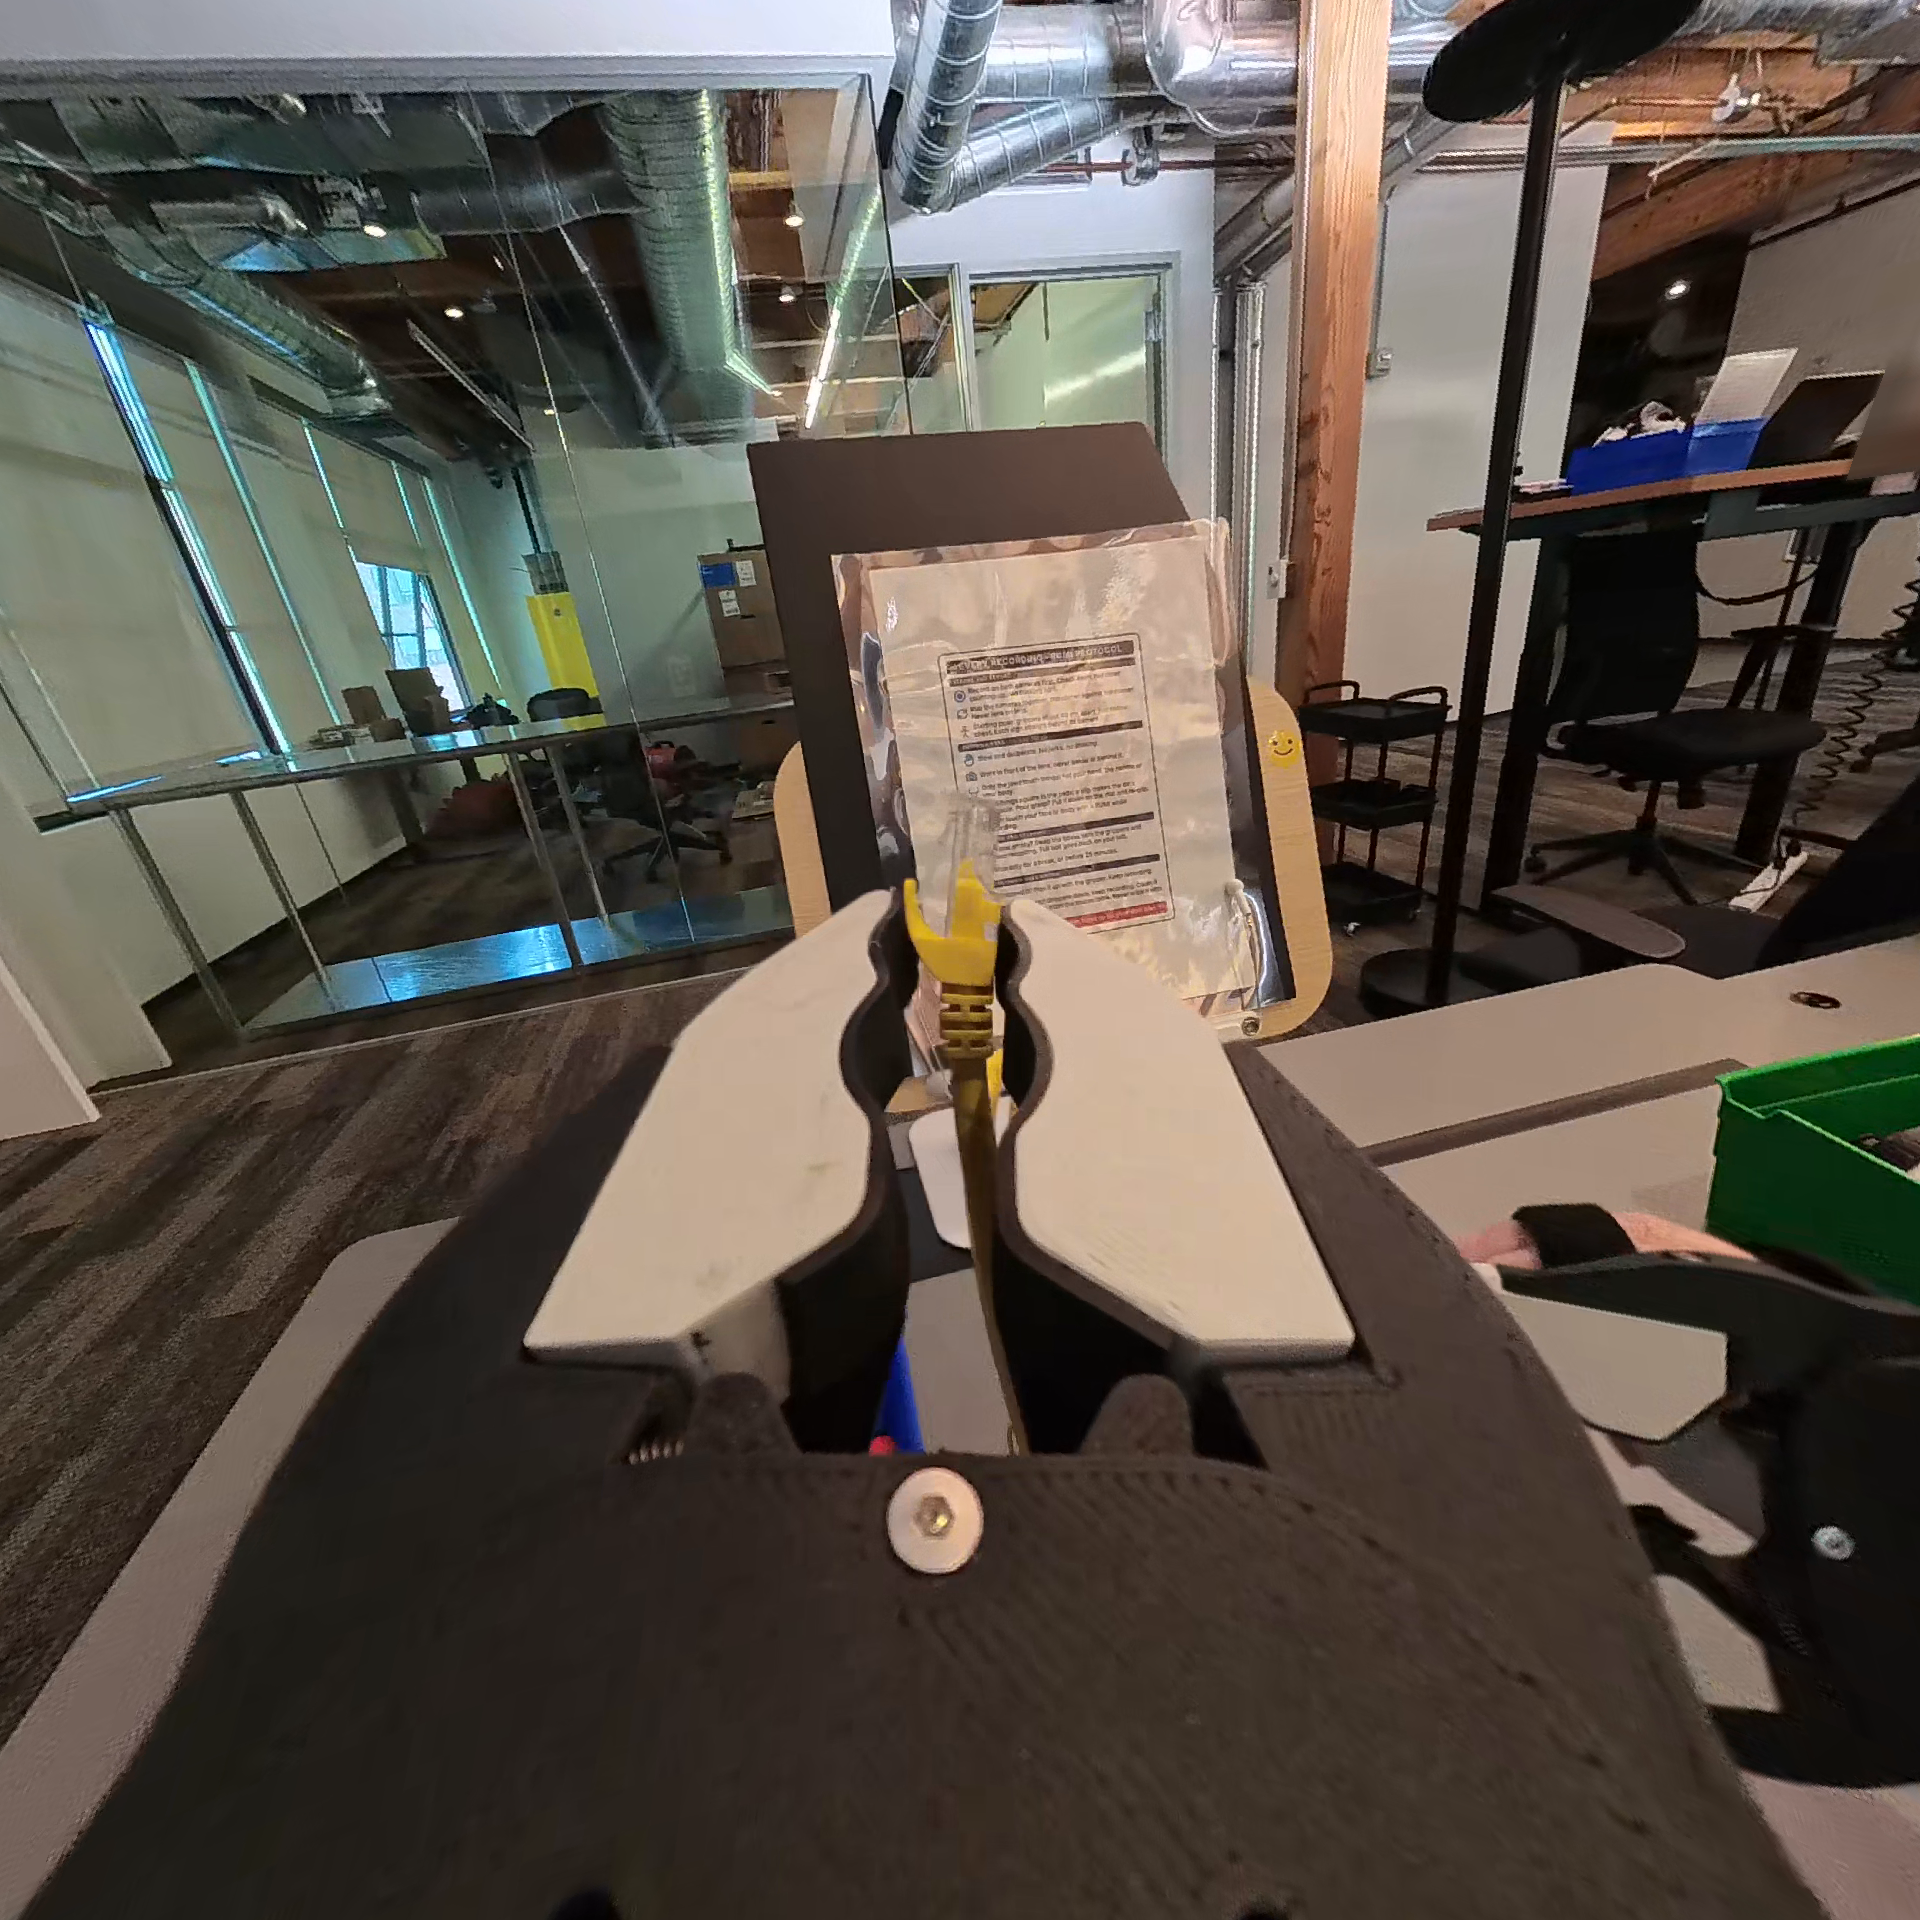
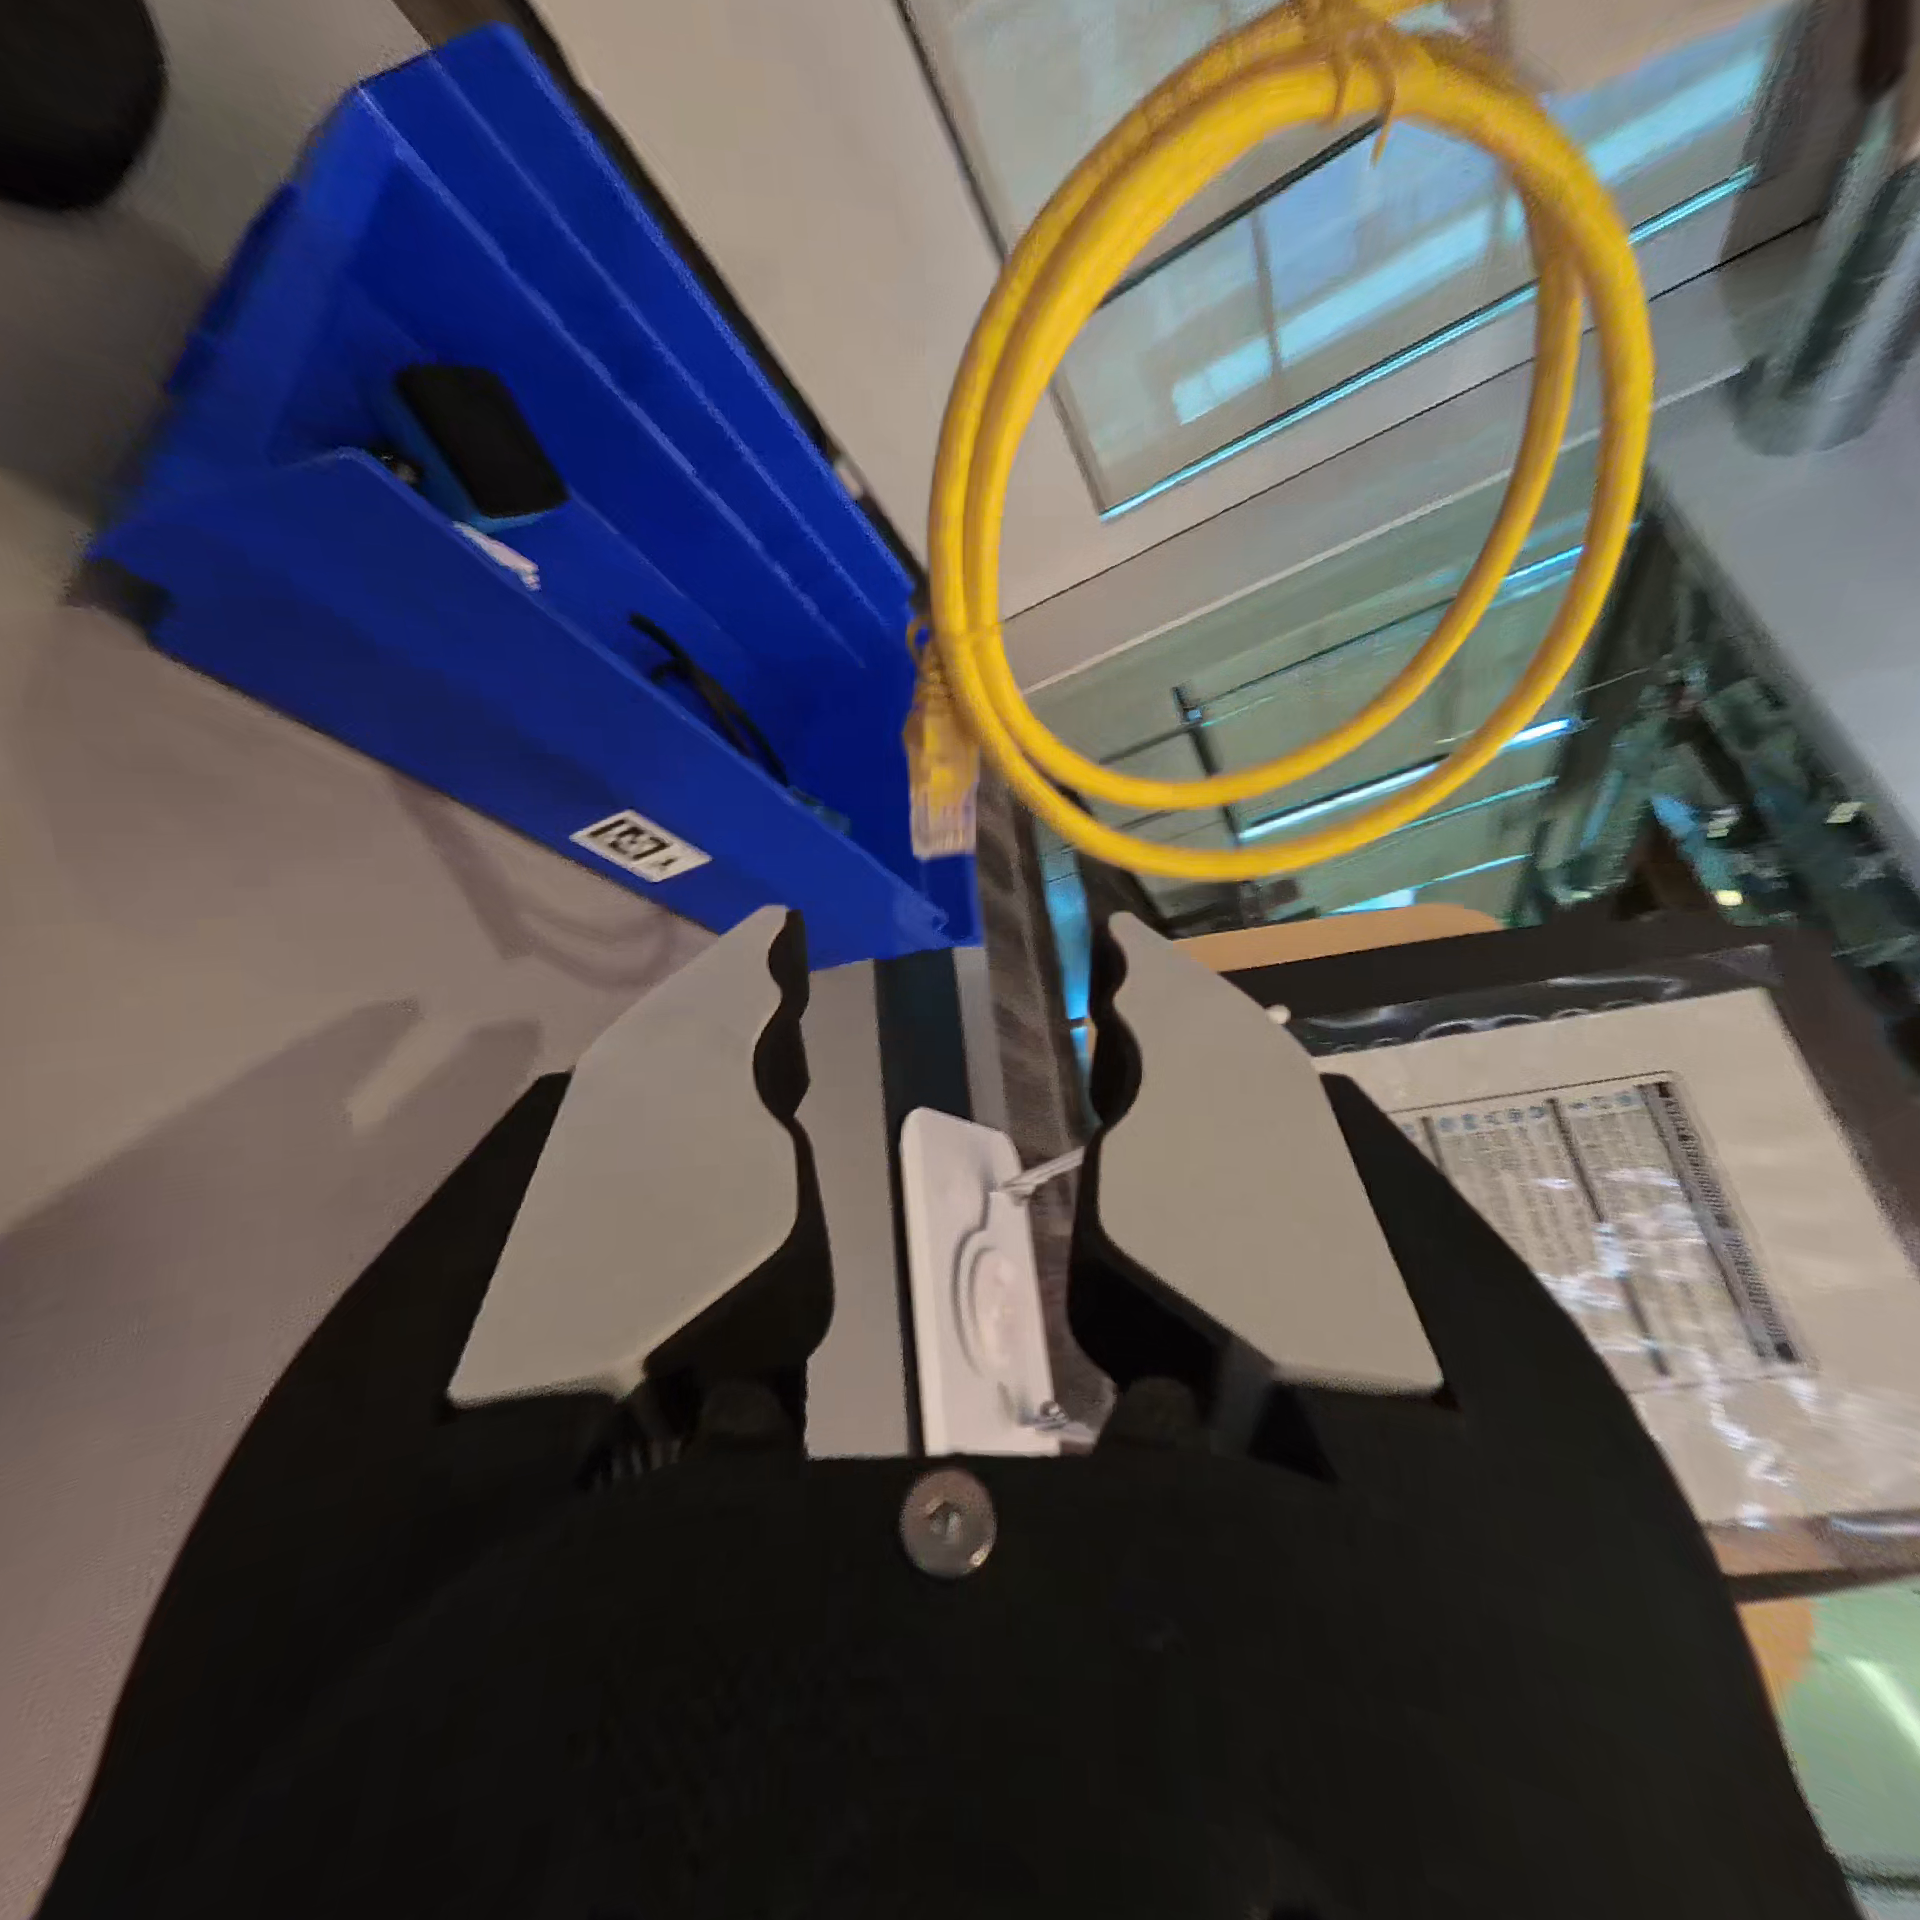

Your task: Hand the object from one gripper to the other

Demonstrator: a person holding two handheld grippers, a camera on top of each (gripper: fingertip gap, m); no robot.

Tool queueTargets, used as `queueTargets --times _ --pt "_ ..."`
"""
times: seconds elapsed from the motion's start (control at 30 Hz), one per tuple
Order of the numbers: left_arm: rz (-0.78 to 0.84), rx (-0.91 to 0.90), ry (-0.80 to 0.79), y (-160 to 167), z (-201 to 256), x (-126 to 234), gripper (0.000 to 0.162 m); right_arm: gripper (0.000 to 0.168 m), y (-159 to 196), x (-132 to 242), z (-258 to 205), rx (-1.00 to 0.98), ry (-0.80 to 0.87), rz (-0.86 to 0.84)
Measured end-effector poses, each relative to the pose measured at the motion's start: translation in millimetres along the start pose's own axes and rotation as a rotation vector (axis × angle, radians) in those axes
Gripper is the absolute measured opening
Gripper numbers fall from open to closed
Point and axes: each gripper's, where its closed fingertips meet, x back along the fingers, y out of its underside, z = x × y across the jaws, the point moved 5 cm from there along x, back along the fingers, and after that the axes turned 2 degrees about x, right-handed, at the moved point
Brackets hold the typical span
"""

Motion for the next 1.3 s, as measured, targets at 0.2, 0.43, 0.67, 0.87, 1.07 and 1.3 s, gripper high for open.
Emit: queueTargets --times 0.2,0.43,0.67,0.87,1.07,1.3 --pt "-0.035 0.005 0.050 3.8 13.5 -5.4 0.014 0.056 -16.5 -7.3 -2.9 0.181 0.153 -0.003" --pt "-0.069 -0.043 0.116 8.4 37.7 -11.0 0.014 0.030 -17.1 -21.3 -16.6 0.286 0.157 -0.098" --pt "0.142 -0.059 0.114 -20.8 47.7 10.7 0.063 0.020 -4.7 -9.8 15.8 -0.100 0.202 -0.098" --pt "0.146 0.000 0.325 -26.6 61.6 25.8 0.062 0.020 6.1 24.7 68.9 -1.053 0.139 0.369" --pt "-0.078 -0.165 0.425 12.3 83.7 5.2 0.060 0.017 44.4 59.8 100.6 -2.108 -0.449 1.259" --pt "-0.345 -0.531 0.536 79.2 124.8 -16.8 0.061 0.017 63.4 51.7 92.4 -2.351 -0.663 1.394"
